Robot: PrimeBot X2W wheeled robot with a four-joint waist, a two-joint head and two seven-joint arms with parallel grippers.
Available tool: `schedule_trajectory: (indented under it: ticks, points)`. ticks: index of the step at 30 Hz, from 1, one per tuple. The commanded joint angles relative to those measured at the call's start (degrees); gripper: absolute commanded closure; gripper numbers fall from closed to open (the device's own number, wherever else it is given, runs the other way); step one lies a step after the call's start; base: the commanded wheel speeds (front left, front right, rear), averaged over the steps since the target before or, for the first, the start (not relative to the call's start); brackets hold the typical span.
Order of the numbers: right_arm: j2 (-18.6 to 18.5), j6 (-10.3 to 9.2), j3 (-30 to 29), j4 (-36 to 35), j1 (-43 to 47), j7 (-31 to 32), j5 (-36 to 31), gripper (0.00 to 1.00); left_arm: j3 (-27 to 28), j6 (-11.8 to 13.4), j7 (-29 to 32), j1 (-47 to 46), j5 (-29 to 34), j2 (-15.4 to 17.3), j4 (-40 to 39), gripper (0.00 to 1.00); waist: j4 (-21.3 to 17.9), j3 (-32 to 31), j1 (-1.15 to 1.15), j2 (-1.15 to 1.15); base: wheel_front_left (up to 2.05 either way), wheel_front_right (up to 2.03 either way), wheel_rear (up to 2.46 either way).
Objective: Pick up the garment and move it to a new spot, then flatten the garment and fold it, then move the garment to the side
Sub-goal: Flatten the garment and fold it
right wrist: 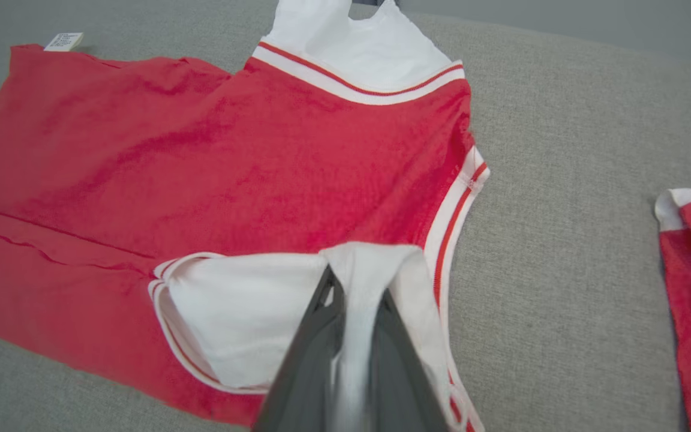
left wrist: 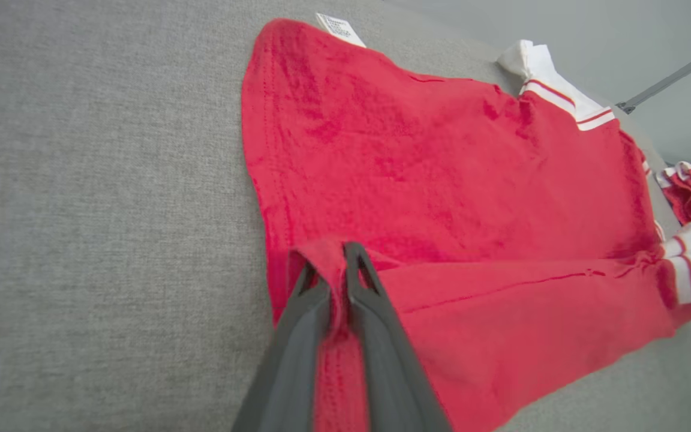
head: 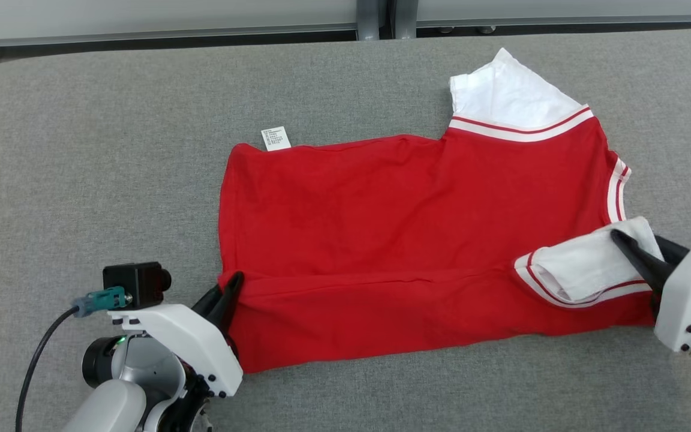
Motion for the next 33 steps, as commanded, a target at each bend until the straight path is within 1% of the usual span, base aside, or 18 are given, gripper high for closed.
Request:
schedule_trajectory:
  ticks: [1,2,3,5,7,10,12,16,20,27,33]
  points:
    - [-0.1,0.0,0.3,1.1,-1.6,-0.1,-0.3,0.0,0.3,-0.4,-0.3,-1.5,0.1,-0.3,1.0,0.58,0.1,0.2,0.0,0.0,0.0,0.0,0.0]
    - [-0.2,0.0,1.0,2.0,-2.5,-0.6,-0.7,0.0,0.5,-0.7,-0.8,-2.2,-0.2,-0.6,2.1,0.22,0.1,0.3,0.0,0.0,0.0,0.0,0.0]
    - [-0.2,0.0,1.1,2.9,-3.5,-1.5,-1.1,0.0,1.0,-0.8,-1.5,-2.8,-0.1,-0.9,3.3,0.0,0.2,0.2,0.0,0.0,0.0,0.0,0.0]
    - [0.2,0.0,1.4,4.3,-4.3,-3.3,-1.7,0.0,1.1,-0.7,-2.5,-3.2,0.6,-0.9,5.4,0.0,0.3,0.0,0.0,0.0,0.0,0.0,0.0]
    - [0.0,0.0,1.8,4.2,-4.0,-5.2,-1.7,0.0,1.7,-1.0,-3.6,-2.5,-0.2,-1.7,6.2,0.0,0.1,-0.6,0.0,0.0,0.0,0.0,0.0]
    - [-0.2,0.0,1.2,2.4,-0.9,-8.0,-1.8,0.0,2.9,-0.2,-5.9,0.9,-0.6,-1.6,5.3,0.0,-0.6,-1.6,0.0,0.0,0.0,0.0,0.0]
    - [-0.8,0.0,-0.3,0.5,2.3,-9.1,-2.0,0.0,3.3,0.3,-7.5,4.0,-0.9,-1.7,3.5,0.0,-1.2,-2.2,0.0,0.0,0.0,0.0,0.0]
    - [-1.8,0.0,-3.0,-2.6,9.8,-8.1,-2.7,0.0,2.5,1.4,-9.0,9.9,-0.8,-1.9,0.1,0.0,-1.9,-1.9,0.0,0.0,0.0,0.0,0.0]
    - [-1.7,0.0,-5.6,-3.5,14.3,-7.6,-4.6,0.0,1.3,1.9,-8.9,12.1,-0.9,-2.5,-2.1,0.0,-1.9,0.1,0.0,0.0,0.0,0.0,0.0]
    - [-0.2,0.0,-7.1,-1.7,13.7,-6.5,-7.2,0.0,0.2,2.4,-7.0,12.2,-0.2,-1.3,-2.1,0.0,-1.3,3.2,0.0,0.0,0.0,0.0,0.0]
    - [-0.2,0.0,-7.8,1.0,12.1,-5.4,-8.9,0.0,0.1,2.4,-6.7,12.6,-0.4,-0.8,-2.5,0.0,-0.3,4.4,0.0,0.0,0.0,0.0,0.0]
